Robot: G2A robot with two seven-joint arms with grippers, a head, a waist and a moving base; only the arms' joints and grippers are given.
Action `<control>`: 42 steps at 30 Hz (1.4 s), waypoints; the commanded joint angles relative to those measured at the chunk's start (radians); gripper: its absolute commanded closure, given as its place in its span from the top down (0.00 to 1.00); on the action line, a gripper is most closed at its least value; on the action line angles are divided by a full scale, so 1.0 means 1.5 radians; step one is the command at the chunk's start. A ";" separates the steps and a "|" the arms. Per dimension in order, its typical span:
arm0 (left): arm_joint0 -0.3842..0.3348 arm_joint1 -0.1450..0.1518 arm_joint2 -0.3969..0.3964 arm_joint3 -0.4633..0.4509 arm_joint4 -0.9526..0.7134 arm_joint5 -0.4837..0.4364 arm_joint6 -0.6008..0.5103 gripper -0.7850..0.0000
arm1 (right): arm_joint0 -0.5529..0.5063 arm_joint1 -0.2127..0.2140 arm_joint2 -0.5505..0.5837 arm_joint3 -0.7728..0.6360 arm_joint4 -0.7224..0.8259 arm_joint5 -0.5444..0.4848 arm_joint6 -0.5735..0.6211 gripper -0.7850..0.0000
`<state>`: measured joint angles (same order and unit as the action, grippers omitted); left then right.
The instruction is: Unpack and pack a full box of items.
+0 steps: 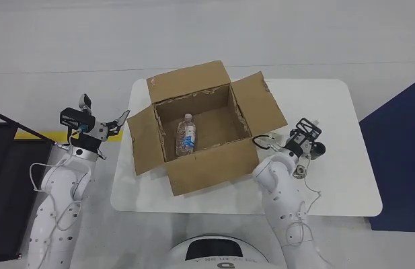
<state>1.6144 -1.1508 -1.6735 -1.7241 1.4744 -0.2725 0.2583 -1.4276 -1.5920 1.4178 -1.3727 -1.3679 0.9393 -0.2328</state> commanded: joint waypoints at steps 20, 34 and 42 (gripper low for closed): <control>0.000 0.000 0.000 0.000 0.000 0.000 0.000 1.00 | 0.051 -0.011 0.006 0.099 -0.015 0.021 0.028 0.31; 0.000 0.000 0.000 0.000 0.000 0.000 0.000 1.00 | -0.002 -0.012 0.028 -0.046 -0.017 0.010 0.047 1.00; 0.000 0.000 0.000 0.000 0.000 0.000 0.000 1.00 | -0.114 -0.011 0.044 -0.300 0.039 -0.059 0.100 1.00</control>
<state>1.6144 -1.1508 -1.6735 -1.7241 1.4744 -0.2725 0.2583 -1.5735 -1.6081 1.4817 -1.7553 -1.3260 0.8701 -0.0945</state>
